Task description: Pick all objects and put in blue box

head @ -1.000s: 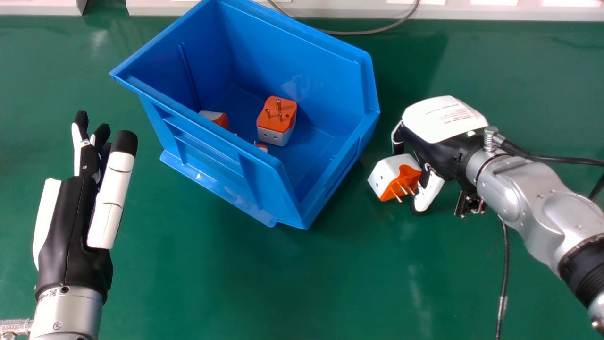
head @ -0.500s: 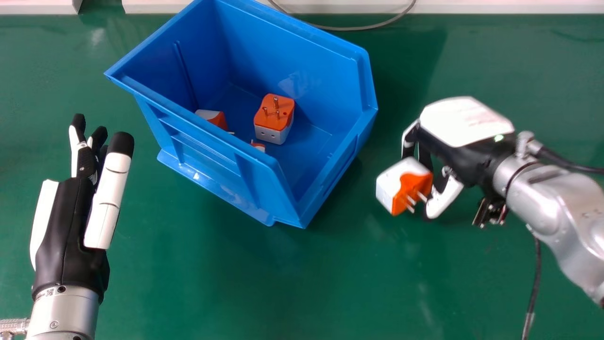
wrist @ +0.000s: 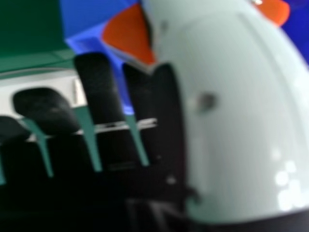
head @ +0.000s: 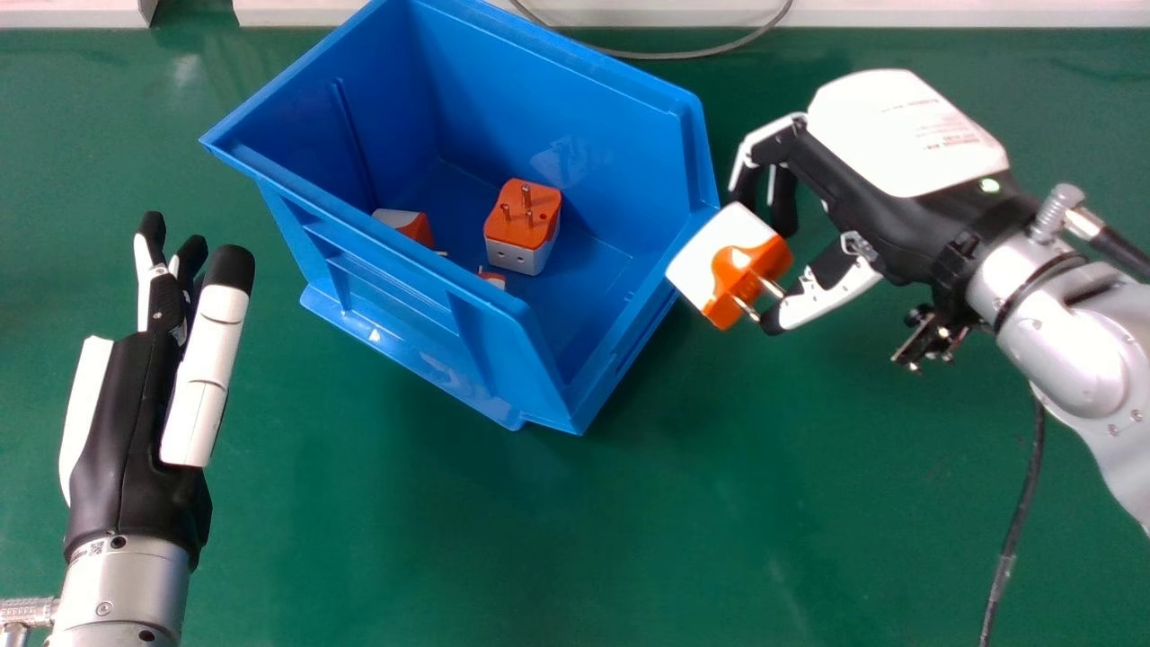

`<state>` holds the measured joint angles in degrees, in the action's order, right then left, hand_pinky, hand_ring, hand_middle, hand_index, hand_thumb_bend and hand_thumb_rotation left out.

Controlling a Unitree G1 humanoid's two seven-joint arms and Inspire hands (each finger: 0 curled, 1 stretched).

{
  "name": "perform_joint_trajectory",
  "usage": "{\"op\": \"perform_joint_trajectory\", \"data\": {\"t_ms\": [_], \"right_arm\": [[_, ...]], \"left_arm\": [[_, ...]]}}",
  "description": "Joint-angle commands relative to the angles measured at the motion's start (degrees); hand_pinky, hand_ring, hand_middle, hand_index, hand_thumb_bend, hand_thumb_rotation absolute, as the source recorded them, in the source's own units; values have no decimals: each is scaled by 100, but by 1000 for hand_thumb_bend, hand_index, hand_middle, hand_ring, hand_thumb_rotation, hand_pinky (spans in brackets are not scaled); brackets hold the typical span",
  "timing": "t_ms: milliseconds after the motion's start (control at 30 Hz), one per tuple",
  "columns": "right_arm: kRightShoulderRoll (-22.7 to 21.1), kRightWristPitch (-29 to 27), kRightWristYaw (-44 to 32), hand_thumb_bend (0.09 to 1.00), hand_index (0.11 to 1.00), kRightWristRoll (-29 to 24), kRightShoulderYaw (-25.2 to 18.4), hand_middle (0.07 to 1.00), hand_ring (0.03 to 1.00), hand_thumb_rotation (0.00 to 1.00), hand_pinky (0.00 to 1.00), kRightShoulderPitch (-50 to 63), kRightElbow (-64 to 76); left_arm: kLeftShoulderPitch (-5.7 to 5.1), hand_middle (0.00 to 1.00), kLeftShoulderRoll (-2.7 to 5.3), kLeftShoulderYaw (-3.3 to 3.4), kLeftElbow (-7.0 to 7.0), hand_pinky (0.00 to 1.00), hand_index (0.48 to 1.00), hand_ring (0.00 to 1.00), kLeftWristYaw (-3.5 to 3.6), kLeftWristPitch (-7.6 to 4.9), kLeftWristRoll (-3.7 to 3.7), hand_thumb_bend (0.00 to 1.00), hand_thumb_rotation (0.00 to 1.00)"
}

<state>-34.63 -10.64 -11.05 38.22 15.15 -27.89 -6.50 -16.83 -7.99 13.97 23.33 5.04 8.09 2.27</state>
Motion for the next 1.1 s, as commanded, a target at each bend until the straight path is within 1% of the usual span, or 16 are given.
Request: {"op": "perform_joint_trajectory", "data": {"t_ms": [0, 133, 167, 200, 300, 400, 433, 533, 667, 700, 767, 833, 900, 933, 1033, 1067], "right_arm": [[244, 125, -25, 514, 482, -183, -133, 442, 88, 0, 46, -426, 166], [637, 282, -30, 514, 480, -59, 34, 451, 82, 0, 40, -796, -27], [752, 310, -9, 514, 480, -3, 102, 454, 108, 0, 66, -924, -111], [896, 381, -8, 514, 480, 72, 188, 454, 108, 0, 66, -1083, -206], [1338, 564, 76, 513, 473, 230, 407, 464, 160, 0, 111, -1508, -537], [1760, 582, 295, 513, 475, 250, 540, 462, 157, 1, 109, -1870, -1040], [1879, 575, 380, 512, 476, 263, 586, 460, 132, 1, 84, -1979, -1224], [2171, 581, 655, 511, 476, 383, 746, 463, 102, 1, 57, -2295, -1835], [2353, 751, 850, 511, 472, 641, 987, 467, 113, 1, 68, -2638, -2470], [2392, 796, 907, 511, 454, 703, 1044, 476, 161, 1, 111, -2714, -2621], [2467, 852, 1031, 510, 448, 799, 1138, 479, 208, 1, 154, -2839, -2896], [2535, 876, 1154, 511, 455, 837, 1208, 477, 235, 1, 179, -2944, -3155], [2589, 852, 1324, 496, 463, 816, 1216, 457, 319, 73, 253, -3004, -3373], [2606, 830, 1397, 491, 465, 797, 1206, 419, 307, 100, 247, -3016, -3440], [2610, 787, 1663, 491, 465, 771, 1172, 419, 307, 100, 247, -2990, -3542], [2606, 837, 1720, 489, 466, 811, 1199, 391, 286, 110, 232, -2973, -3534]], "left_arm": [[55, 1000, -63, 27, 16, 955, 981, 987, -19, -123, -10, 773, 936], [82, 1000, -38, -14, 15, 953, 980, 986, -48, -136, -48, 773, 935], [90, 1000, -35, -21, 4, 952, 979, 985, -56, -147, -52, 773, 935], [109, 1000, -27, -33, -25, 952, 979, 985, -69, -164, -58, 773, 935], [145, 1000, -16, -66, -90, 950, 978, 985, -97, -221, -88, 777, 934], [153, 1000, -14, -97, -134, 950, 978, 985, -117, -298, -122, 779, 934], [153, 1000, -14, -102, -158, 950, 978, 985, -120, -334, -129, 783, 934], [151, 1000, -5, -127, -214, 949, 977, 984, -139, -422, -141, 789, 934], [139, 1000, 13, -145, -227, 950, 976, 984, -147, -482, -134, 793, 934], [140, 1000, 11, -152, -227, 950, 974, 984, -149, -488, -139, 797, 934], [130, 1000, 3, -165, -217, 950, 973, 984, -149, -503, -156, 803, 934], [115, 1000, 0, -171, -216, 950, 973, 984, -149, -531, -160, 806, 934], [104, 1000, -9, -167, -225, 950, 973, 984, -142, -551, -157, 811, 934], [98, 1000, -12, -164, -223, 951, 973, 984, -139, -555, -155, 812, 934], [102, 1000, -22, -153, -229, 951, 973, 984, -128, -552, -135, 812, 934], [98, 1000, -24, -151, -217, 951, 973, 984, -127, -539, -134, 813, 934]]}}
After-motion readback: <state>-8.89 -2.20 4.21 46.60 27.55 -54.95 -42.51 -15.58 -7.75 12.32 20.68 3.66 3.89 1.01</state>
